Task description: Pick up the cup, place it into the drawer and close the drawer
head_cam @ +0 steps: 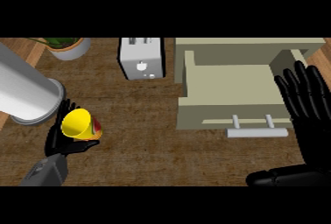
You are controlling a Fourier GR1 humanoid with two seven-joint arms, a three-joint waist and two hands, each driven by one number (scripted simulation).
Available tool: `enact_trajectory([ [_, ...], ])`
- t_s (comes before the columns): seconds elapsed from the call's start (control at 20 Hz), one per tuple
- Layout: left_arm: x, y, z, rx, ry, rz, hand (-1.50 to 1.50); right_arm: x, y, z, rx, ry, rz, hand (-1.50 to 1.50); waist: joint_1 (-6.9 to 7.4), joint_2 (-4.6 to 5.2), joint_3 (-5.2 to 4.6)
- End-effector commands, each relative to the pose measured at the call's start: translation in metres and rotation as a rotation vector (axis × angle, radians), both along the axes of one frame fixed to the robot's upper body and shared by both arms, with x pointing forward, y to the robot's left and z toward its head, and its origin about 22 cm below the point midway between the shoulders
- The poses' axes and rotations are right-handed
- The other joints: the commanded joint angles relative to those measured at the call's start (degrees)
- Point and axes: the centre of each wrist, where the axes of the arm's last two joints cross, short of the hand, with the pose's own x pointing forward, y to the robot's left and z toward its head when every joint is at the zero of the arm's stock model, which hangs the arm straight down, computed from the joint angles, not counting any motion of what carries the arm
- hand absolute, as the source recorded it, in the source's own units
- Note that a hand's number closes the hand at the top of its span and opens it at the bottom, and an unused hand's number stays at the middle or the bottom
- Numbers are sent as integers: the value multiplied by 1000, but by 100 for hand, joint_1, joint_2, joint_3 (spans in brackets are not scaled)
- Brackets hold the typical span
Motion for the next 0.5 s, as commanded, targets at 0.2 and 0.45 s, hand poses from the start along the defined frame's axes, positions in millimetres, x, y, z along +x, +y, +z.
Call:
enact_trajectory([
  [0.2, 7, 0, 5, -144, -109, -124, 150, 1, 2, 0, 4, 18, 4, -150, 14, 0, 0],
  [0.45, 8, 4, 9, -125, -180, -102, 150, 0, -2, -9, 0, 5, -7, -150, 13, 5, 2],
])
